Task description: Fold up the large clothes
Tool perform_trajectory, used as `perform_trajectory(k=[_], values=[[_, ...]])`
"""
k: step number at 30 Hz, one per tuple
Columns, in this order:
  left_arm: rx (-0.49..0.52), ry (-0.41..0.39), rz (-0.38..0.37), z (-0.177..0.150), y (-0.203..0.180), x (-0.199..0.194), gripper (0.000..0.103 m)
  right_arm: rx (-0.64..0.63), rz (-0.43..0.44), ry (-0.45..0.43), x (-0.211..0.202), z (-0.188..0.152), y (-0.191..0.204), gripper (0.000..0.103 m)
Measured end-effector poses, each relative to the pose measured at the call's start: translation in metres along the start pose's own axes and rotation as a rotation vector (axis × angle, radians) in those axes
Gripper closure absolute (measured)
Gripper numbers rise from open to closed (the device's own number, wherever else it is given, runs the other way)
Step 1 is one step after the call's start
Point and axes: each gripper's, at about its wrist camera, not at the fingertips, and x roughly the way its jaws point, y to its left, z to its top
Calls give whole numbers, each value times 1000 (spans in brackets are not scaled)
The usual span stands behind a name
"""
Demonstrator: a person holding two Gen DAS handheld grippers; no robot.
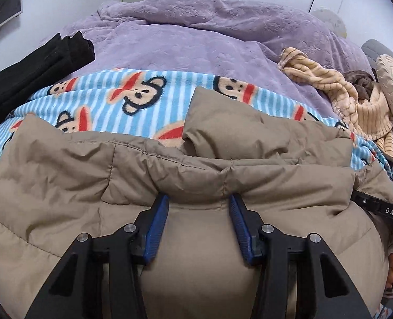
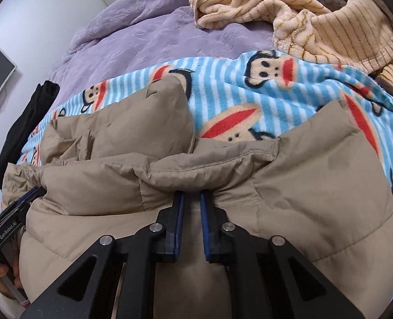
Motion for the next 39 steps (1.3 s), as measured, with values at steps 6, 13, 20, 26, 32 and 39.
perform_trajectory(k=[6, 13, 20, 26, 32, 39], values=[[18, -23, 59, 12, 18, -13, 52, 4, -33, 6, -11, 8, -10, 92], [-63, -40, 248, 5, 99, -20, 50, 167, -176, -53, -35, 6, -90, 92], [-62, 9, 300, 8, 97, 3, 39, 155, -220, -20, -13, 14, -85, 88], [-55, 9, 289, -3, 97, -37, 39, 201, -176, -54, -52, 7, -82, 84], [-100, -8, 271, -36, 98, -91, 1, 249, -89, -89, -105, -30, -75, 54], [-127, 37, 237, -82, 90, -123, 1, 304, 17, -23, -130, -95, -64, 46]])
